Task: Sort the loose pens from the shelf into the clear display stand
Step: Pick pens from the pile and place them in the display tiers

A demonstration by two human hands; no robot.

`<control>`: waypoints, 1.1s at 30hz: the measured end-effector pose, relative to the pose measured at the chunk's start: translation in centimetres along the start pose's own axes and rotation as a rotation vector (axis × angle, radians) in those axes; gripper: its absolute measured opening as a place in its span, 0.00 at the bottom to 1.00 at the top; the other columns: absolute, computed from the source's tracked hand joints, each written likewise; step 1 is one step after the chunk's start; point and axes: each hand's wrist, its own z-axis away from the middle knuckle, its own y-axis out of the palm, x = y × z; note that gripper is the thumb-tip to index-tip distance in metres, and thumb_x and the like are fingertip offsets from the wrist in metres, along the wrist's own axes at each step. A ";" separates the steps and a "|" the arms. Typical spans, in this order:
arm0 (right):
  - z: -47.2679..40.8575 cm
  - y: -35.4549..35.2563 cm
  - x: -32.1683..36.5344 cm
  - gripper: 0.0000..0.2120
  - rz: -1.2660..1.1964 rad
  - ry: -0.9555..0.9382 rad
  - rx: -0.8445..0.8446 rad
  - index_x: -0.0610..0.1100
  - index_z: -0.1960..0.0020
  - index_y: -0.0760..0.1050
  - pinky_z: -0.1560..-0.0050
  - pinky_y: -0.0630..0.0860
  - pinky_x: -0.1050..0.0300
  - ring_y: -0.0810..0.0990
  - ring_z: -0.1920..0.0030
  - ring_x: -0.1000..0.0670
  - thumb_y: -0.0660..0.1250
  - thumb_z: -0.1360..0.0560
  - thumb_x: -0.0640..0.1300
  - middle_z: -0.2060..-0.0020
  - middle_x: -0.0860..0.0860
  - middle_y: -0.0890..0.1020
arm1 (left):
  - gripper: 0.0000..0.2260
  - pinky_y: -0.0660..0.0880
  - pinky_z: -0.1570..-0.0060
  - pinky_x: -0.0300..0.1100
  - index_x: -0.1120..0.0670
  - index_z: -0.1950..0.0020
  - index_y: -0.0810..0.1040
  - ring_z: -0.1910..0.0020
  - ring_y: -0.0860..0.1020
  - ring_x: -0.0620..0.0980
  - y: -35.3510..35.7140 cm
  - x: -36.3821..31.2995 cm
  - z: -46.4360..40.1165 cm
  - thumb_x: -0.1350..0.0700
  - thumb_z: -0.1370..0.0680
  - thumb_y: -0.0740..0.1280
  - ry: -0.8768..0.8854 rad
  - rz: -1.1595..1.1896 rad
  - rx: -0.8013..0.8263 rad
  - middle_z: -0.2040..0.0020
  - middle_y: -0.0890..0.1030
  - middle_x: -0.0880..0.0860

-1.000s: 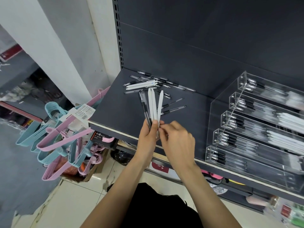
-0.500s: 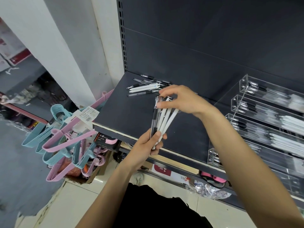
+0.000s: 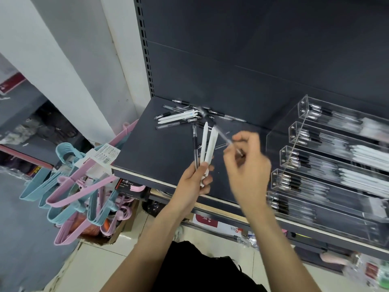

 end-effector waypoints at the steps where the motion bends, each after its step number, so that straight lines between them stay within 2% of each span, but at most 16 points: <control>1: 1.3 0.7 -0.3 0.06 0.083 -0.042 -0.012 0.47 0.50 0.69 0.71 0.70 0.68 0.75 0.72 0.56 0.63 0.25 0.41 0.69 0.54 0.80 | 0.10 0.61 0.70 0.35 0.58 0.45 0.74 0.70 0.66 0.42 0.5 -0.1 -0.2 0.55 0.17 0.57 0.012 -0.023 -0.016 0.64 0.74 0.46; 3: 3.2 1.8 -1.0 0.03 0.232 -0.144 -0.027 0.47 0.52 0.70 0.74 0.72 0.63 0.75 0.73 0.55 0.63 0.25 0.43 0.71 0.53 0.79 | 0.10 0.66 0.67 0.36 0.56 0.51 0.74 0.69 0.70 0.43 1.3 -0.3 -0.5 0.54 0.17 0.56 0.043 -0.086 -0.047 0.69 0.74 0.45; 5: 4.0 2.4 -1.4 0.01 0.341 -0.195 -0.045 0.46 0.55 0.73 0.75 0.73 0.58 0.75 0.73 0.53 0.64 0.25 0.42 0.72 0.53 0.77 | 0.10 0.70 0.62 0.38 0.54 0.54 0.75 0.65 0.73 0.44 1.6 -0.3 -0.9 0.53 0.17 0.56 0.050 -0.092 -0.084 0.67 0.75 0.46; 7: 4.2 2.5 -1.3 0.04 0.402 -0.183 -0.062 0.45 0.58 0.74 0.76 0.72 0.59 0.74 0.75 0.52 0.65 0.25 0.43 0.74 0.53 0.76 | 0.13 0.71 0.61 0.37 0.54 0.55 0.75 0.66 0.73 0.43 1.9 -0.2 -1.0 0.48 0.18 0.57 0.051 -0.056 -0.091 0.69 0.74 0.46; 9: 4.3 2.5 -1.1 0.05 0.431 -0.156 -0.069 0.45 0.59 0.73 0.77 0.69 0.61 0.72 0.77 0.53 0.64 0.26 0.44 0.76 0.54 0.74 | 0.21 0.72 0.61 0.37 0.54 0.53 0.76 0.67 0.73 0.43 2.0 -0.1 -1.0 0.38 0.24 0.56 0.042 -0.071 -0.083 0.69 0.74 0.46; 11: 4.5 2.5 -1.0 0.05 0.448 -0.143 -0.038 0.45 0.58 0.75 0.76 0.69 0.61 0.71 0.78 0.53 0.63 0.25 0.45 0.77 0.54 0.74 | 0.27 0.74 0.61 0.37 0.53 0.47 0.79 0.66 0.75 0.43 2.0 -0.1 -1.2 0.35 0.28 0.55 0.020 -0.066 -0.052 0.67 0.75 0.47; 14: 4.7 2.0 -1.5 0.09 0.402 -0.168 0.069 0.44 0.54 0.79 0.71 0.73 0.59 0.74 0.71 0.52 0.62 0.23 0.48 0.70 0.53 0.78 | 0.23 0.72 0.68 0.34 0.52 0.40 0.78 0.70 0.72 0.41 1.5 -0.3 -1.7 0.40 0.25 0.57 -0.015 -0.009 0.059 0.71 0.73 0.44; 17: 4.9 0.6 -2.4 0.12 0.359 -0.205 0.130 0.46 0.50 0.81 0.66 0.71 0.63 0.73 0.66 0.52 0.61 0.22 0.50 0.65 0.53 0.77 | 0.13 0.62 0.69 0.38 0.51 0.40 0.79 0.70 0.66 0.42 0.7 -0.3 -2.4 0.50 0.20 0.59 -0.059 -0.034 0.074 0.68 0.72 0.45; 19: 4.7 -0.5 -2.8 0.11 0.262 -0.105 0.074 0.46 0.50 0.81 0.64 0.69 0.65 0.72 0.65 0.54 0.62 0.22 0.49 0.65 0.53 0.77 | 0.13 0.57 0.71 0.38 0.54 0.38 0.77 0.72 0.62 0.42 0.4 -0.2 -2.6 0.53 0.19 0.58 -0.066 -0.063 0.126 0.68 0.70 0.45; 22: 3.1 -2.2 -4.0 0.11 -0.073 0.308 -0.015 0.48 0.46 0.78 0.62 0.72 0.63 0.75 0.62 0.54 0.65 0.24 0.52 0.61 0.52 0.77 | 0.12 0.60 0.74 0.33 0.54 0.39 0.76 0.74 0.60 0.42 1.5 0.4 -2.2 0.54 0.18 0.57 -0.088 -0.108 0.248 0.67 0.70 0.46; 24: 1.9 -3.5 -5.6 0.11 -0.191 0.493 0.099 0.51 0.47 0.77 0.56 0.74 0.59 0.77 0.58 0.51 0.67 0.27 0.54 0.58 0.51 0.76 | 0.11 0.61 0.74 0.32 0.53 0.39 0.75 0.74 0.60 0.42 3.2 1.3 -1.6 0.54 0.18 0.57 -0.119 -0.119 0.290 0.66 0.70 0.47; 26: 1.1 -4.8 -7.3 0.06 -0.233 0.505 0.225 0.50 0.59 0.76 0.55 0.72 0.55 0.75 0.60 0.51 0.67 0.26 0.52 0.62 0.50 0.74 | 0.09 0.62 0.74 0.33 0.54 0.41 0.73 0.74 0.62 0.42 5.4 2.5 -1.1 0.56 0.18 0.57 -0.149 -0.096 0.308 0.65 0.72 0.48; 28: 0.9 -6.4 -9.1 0.12 -0.281 0.488 0.258 0.46 0.65 0.74 0.59 0.68 0.55 0.71 0.64 0.50 0.68 0.25 0.49 0.67 0.47 0.73 | 0.08 0.66 0.73 0.33 0.55 0.43 0.72 0.73 0.67 0.42 7.9 3.8 -0.7 0.56 0.18 0.56 -0.148 -0.065 0.285 0.63 0.74 0.50; 30: 0.9 -8.4 -10.7 0.10 -0.381 0.515 0.260 0.40 0.61 0.77 0.61 0.69 0.53 0.72 0.66 0.47 0.69 0.25 0.47 0.66 0.41 0.75 | 0.09 0.73 0.69 0.37 0.56 0.43 0.73 0.70 0.72 0.44 10.6 5.4 -0.4 0.56 0.18 0.56 -0.109 -0.078 0.224 0.63 0.77 0.50; 33: 1.2 -11.8 -13.7 0.09 -0.374 0.479 0.288 0.40 0.57 0.79 0.64 0.70 0.58 0.73 0.68 0.53 0.69 0.26 0.46 0.66 0.45 0.79 | 0.10 0.81 0.59 0.43 0.58 0.43 0.74 0.66 0.79 0.45 15.1 8.2 0.1 0.56 0.18 0.57 -0.049 -0.123 0.116 0.64 0.81 0.50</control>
